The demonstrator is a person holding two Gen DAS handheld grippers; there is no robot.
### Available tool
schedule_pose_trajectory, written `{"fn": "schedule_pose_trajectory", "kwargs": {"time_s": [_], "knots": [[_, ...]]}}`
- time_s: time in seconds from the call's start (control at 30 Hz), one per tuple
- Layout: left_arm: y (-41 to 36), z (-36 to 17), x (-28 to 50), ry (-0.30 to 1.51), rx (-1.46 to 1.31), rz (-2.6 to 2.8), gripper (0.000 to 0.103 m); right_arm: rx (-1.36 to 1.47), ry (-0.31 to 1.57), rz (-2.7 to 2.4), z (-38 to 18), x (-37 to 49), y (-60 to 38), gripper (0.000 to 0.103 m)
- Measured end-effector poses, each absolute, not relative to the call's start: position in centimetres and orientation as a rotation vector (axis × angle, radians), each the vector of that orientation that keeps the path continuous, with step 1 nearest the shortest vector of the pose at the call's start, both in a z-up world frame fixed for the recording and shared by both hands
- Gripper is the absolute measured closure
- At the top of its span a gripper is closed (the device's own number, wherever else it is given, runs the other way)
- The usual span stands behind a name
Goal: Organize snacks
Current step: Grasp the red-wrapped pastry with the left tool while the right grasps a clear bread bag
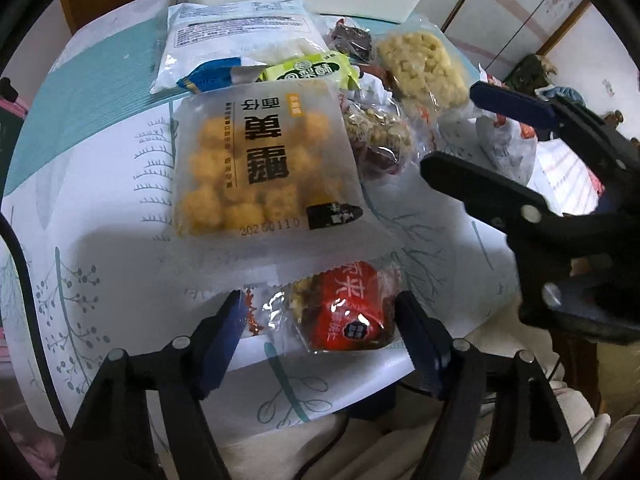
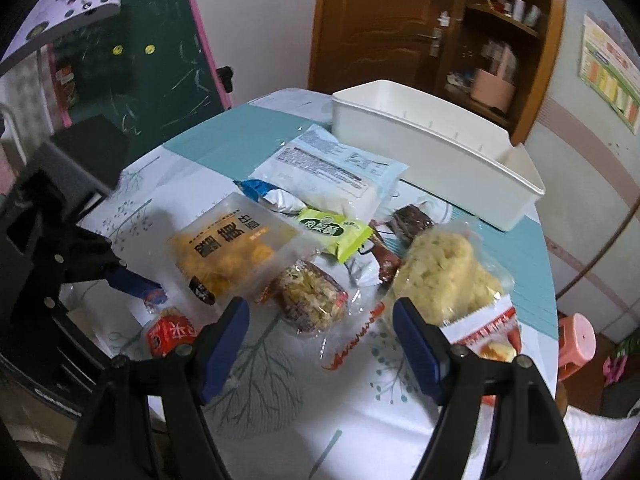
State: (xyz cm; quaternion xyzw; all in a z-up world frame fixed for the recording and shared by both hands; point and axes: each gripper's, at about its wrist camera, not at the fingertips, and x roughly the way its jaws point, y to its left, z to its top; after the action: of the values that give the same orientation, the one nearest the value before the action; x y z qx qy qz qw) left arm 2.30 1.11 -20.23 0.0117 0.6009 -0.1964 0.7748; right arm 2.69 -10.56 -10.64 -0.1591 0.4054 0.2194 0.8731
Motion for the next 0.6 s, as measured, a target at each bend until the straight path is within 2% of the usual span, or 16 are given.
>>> {"fn": "schedule_pose_trajectory", "kwargs": {"time_s": [0.07,0.13,0.47,0.53,0.6], "knots": [[1.9,-20.1,2.1,1.296,0.002,-0.435,0.049,-0.337,0.862,0.477,-10.9,3.3,-10.4,0.028],[2.7,-19.8,2.0,1.293,-0.024,-0.440,0.057,-0.354,0.874,0.498,-11.2,3.8,-10.1,0.028],[4.9,-19.5,2.2,1.258,-0.021,-0.379,0.059,-0.530,0.931,0.603,-13.7,5.5,-6.6,0.031],[5.4,-19.4,2.6,1.251,-0.026,-0.364,0.059,-0.569,0.975,0.605,-14.9,5.9,-5.7,0.038],[6.3,-19.1,2.4,1.245,-0.028,-0.350,0.060,-0.602,0.974,0.590,-15.4,6.1,-5.2,0.040]]}}
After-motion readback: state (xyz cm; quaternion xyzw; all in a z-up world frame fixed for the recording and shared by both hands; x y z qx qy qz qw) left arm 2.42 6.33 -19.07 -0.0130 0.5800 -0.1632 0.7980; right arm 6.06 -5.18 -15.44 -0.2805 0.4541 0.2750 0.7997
